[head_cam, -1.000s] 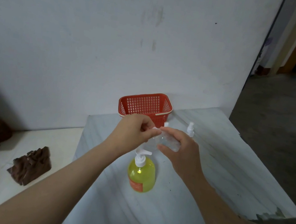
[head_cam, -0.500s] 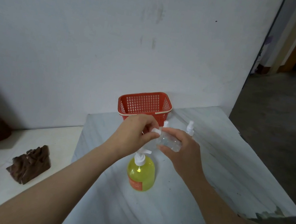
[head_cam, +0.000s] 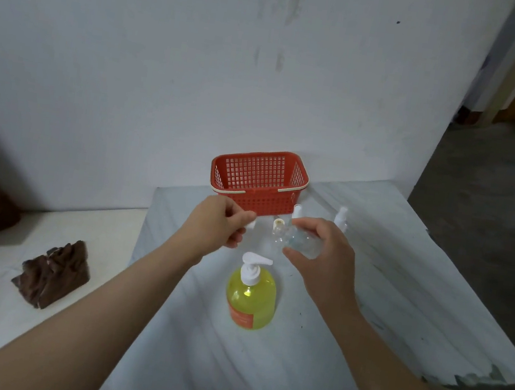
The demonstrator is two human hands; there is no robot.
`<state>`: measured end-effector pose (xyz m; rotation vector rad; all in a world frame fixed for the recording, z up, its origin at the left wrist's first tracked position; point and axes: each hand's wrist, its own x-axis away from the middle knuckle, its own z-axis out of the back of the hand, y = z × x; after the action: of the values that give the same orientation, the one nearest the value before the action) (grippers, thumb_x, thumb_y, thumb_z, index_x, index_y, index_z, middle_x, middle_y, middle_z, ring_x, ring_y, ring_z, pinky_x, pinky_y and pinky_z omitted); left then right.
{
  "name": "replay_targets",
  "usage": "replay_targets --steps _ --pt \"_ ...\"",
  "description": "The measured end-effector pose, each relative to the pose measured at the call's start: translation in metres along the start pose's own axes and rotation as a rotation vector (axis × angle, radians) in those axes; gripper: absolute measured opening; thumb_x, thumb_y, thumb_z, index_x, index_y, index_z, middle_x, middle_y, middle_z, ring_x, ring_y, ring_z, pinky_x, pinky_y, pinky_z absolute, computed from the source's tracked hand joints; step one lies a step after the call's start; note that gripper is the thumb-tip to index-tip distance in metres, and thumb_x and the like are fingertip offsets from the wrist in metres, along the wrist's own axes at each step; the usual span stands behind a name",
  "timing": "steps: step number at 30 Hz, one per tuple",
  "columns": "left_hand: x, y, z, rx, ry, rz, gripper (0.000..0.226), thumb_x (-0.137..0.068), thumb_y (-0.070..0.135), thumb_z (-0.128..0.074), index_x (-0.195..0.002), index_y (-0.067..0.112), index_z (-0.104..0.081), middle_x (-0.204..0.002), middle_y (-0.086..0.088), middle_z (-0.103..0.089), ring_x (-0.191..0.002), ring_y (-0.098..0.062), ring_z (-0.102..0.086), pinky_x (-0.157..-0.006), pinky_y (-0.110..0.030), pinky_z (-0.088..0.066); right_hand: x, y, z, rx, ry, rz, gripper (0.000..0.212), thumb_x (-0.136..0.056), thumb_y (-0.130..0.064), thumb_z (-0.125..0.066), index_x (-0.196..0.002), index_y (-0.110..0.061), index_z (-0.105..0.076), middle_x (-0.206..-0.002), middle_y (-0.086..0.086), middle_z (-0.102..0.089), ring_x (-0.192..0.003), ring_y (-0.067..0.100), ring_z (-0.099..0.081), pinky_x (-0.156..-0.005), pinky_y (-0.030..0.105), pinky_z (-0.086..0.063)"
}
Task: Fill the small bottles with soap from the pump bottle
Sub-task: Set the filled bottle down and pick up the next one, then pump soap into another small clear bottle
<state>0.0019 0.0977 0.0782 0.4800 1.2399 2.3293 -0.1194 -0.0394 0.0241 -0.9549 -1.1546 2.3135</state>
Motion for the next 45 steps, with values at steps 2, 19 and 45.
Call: replay_targets --steps 2,19,45 --pt "-0.008 -0.019 0.004 -0.122 0.020 0.007 0.010 -0.085 0.016 -0.064 -0.081 0.009 -0.060 -0.073 -0.004 -0.065 -0.066 -0.017 -0.063 -0.069 -0.032 -0.055 0.002 0.004 -0.001 -0.032 -0.039 -0.021 0.043 -0.065 -0.008 -0.080 -0.098 -0.029 -0.062 -0.093 -0.028 -0.058 -0.091 -0.001 -0.055 -0.081 0.007 -0.038" --pt "-0.017 -0.143 -0.022 -0.596 -0.002 0.038 0.021 -0.076 0.005 -0.054 -0.090 0.011 -0.069 -0.091 -0.010 -0.060 -0.086 -0.027 -0.059 -0.067 -0.025 -0.035 0.031 0.025 0.005 -0.109 -0.191 -0.126 0.052 -0.069 -0.009 -0.079 -0.101 -0.045 -0.060 -0.109 -0.013 -0.065 -0.105 0.003 -0.058 -0.092 0.020 -0.042" --pt "-0.013 0.004 -0.056 -0.050 0.023 0.188 0.027 -0.093 0.013 -0.036 -0.094 0.005 -0.061 -0.080 -0.008 -0.070 -0.069 -0.020 -0.059 -0.057 -0.028 -0.046 0.048 0.013 -0.011 -0.161 -0.173 -0.192 0.046 -0.067 -0.015 -0.080 -0.105 -0.035 -0.064 -0.104 -0.014 -0.065 -0.098 0.004 -0.059 -0.086 0.029 -0.051"
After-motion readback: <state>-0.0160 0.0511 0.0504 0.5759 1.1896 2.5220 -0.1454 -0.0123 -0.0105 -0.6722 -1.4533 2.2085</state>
